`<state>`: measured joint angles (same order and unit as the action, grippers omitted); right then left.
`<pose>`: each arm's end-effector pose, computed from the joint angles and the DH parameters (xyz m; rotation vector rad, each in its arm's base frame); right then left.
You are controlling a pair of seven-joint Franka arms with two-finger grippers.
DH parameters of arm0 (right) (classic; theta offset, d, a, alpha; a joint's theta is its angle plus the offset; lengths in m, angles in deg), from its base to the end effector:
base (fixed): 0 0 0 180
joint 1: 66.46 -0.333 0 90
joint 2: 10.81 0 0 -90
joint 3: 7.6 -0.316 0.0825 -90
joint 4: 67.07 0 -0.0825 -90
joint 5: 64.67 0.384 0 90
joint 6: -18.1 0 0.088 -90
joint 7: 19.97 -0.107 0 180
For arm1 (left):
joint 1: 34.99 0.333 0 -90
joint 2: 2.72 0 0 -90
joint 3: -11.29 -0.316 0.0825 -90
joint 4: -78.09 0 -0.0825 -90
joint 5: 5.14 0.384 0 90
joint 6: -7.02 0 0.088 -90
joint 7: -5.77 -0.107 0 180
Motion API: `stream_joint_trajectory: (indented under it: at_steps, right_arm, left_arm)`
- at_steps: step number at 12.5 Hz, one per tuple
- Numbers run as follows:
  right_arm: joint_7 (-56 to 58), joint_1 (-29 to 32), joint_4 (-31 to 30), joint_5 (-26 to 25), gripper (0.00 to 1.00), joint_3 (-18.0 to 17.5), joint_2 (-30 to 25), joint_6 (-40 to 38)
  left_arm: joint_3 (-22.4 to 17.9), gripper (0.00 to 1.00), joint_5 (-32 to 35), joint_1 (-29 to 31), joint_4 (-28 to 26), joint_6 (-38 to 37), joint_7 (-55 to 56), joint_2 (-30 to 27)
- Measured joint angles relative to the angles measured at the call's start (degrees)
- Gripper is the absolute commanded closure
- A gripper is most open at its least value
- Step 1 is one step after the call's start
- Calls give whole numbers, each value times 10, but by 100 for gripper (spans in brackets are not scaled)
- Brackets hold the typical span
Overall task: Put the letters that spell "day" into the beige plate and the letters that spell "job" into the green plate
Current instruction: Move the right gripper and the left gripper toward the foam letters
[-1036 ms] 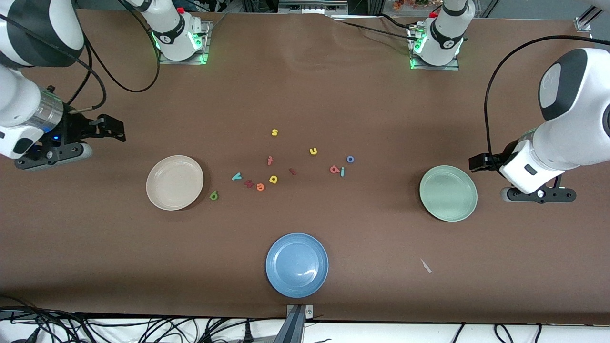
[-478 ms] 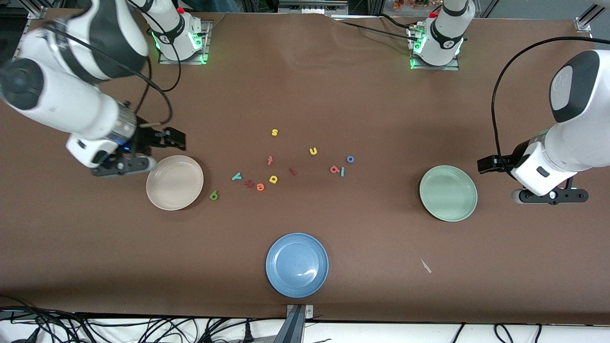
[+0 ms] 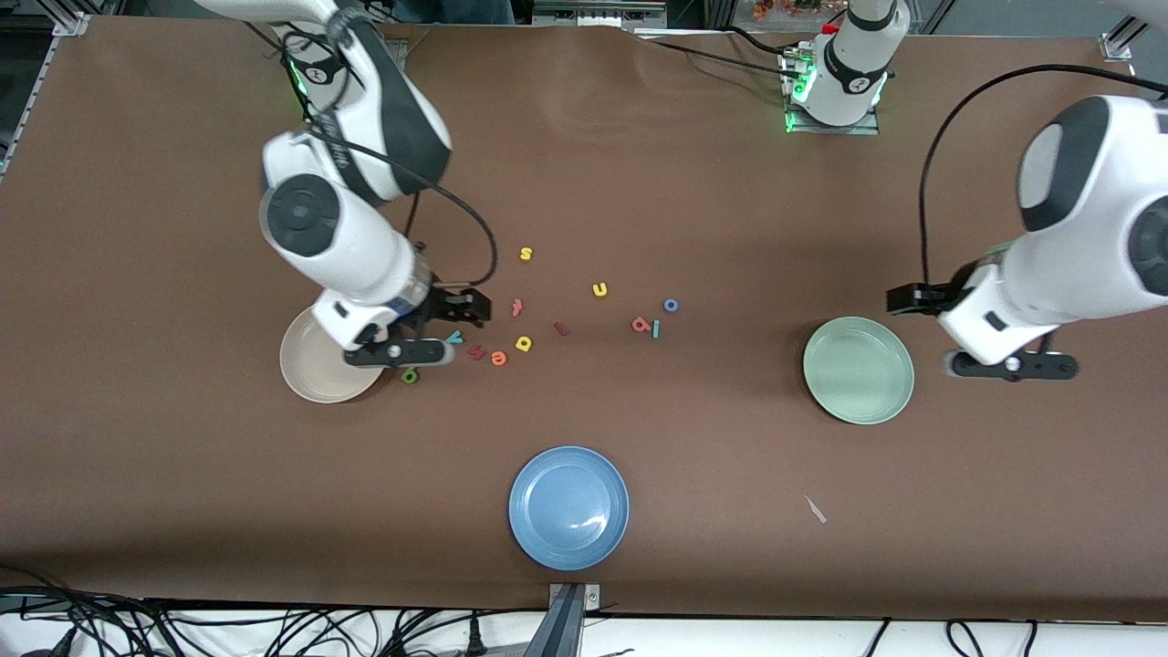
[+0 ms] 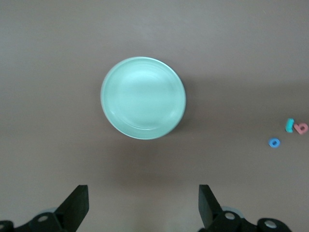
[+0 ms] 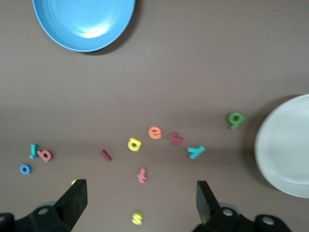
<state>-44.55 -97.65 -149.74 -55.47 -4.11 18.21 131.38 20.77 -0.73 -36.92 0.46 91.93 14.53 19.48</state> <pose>0.6150 0.3427 0.4005 -3.0218 -0.0017 0.0400 0.6372 -0.1019 0.4867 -3.0589 0.0691 0.3830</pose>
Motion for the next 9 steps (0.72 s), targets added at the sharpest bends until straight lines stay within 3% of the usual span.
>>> stream_joint_trajectory:
  at_steps: [3,5,9]
  right_arm:
    - [-24,-31,4,-1,0,0,47,39]
    - [-44,-43,5,-12,0,1,70,55]
    - [-49,-51,6,-16,0,1,109,88]
  left_arm:
    - [3,0,-103,-28,-9,8,48,19]
    - [5,3,-133,-40,-30,65,101,39]
    - [11,4,-136,-105,-157,233,184,52]
